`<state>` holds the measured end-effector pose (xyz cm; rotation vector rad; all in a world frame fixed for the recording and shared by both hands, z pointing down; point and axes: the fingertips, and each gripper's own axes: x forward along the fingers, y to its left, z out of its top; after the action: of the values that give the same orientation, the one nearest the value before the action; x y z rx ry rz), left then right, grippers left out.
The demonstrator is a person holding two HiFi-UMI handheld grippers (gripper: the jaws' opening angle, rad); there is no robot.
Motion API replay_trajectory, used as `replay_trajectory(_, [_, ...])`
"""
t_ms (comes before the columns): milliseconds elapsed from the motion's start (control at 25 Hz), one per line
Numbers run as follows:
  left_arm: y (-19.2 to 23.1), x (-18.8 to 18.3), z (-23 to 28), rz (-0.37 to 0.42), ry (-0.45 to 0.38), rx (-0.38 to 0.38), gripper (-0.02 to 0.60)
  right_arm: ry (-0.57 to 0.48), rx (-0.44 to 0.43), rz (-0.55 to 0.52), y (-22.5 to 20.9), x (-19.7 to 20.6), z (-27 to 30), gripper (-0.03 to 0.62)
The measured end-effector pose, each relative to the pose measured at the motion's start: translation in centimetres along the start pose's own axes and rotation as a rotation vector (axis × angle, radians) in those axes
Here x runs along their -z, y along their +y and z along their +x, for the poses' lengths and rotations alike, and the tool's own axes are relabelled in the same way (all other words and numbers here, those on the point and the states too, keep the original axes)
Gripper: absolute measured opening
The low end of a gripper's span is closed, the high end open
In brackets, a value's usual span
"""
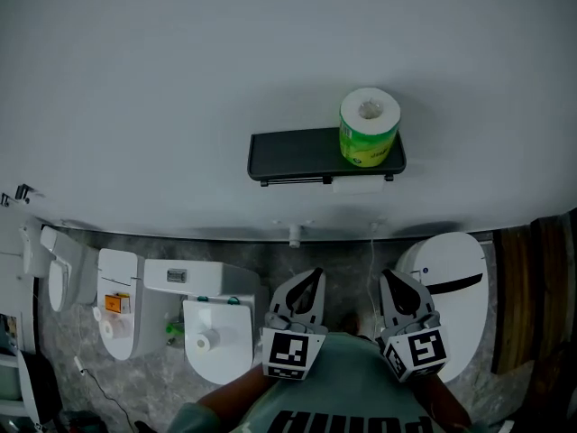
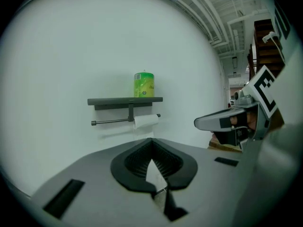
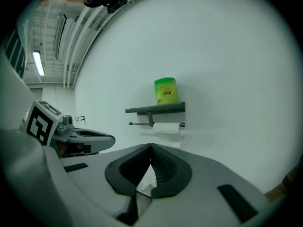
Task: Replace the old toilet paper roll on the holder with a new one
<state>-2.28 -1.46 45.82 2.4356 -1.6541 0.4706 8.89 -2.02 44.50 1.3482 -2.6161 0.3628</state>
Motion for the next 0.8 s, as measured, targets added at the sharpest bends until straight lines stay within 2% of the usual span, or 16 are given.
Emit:
replay_trajectory(320, [2.3,-0.8,2.2,-0.004,-0.029,0.076,0.005,0.042,0.085,-0.001,-0.3,-1.0,2.3,0.008])
replay_trajectory(800, [7.3,-1.2,3.1,0.024,-0.041,0.169,0.005,0.036,0.205,0.141,0.7,-1.3,6.5,0.008])
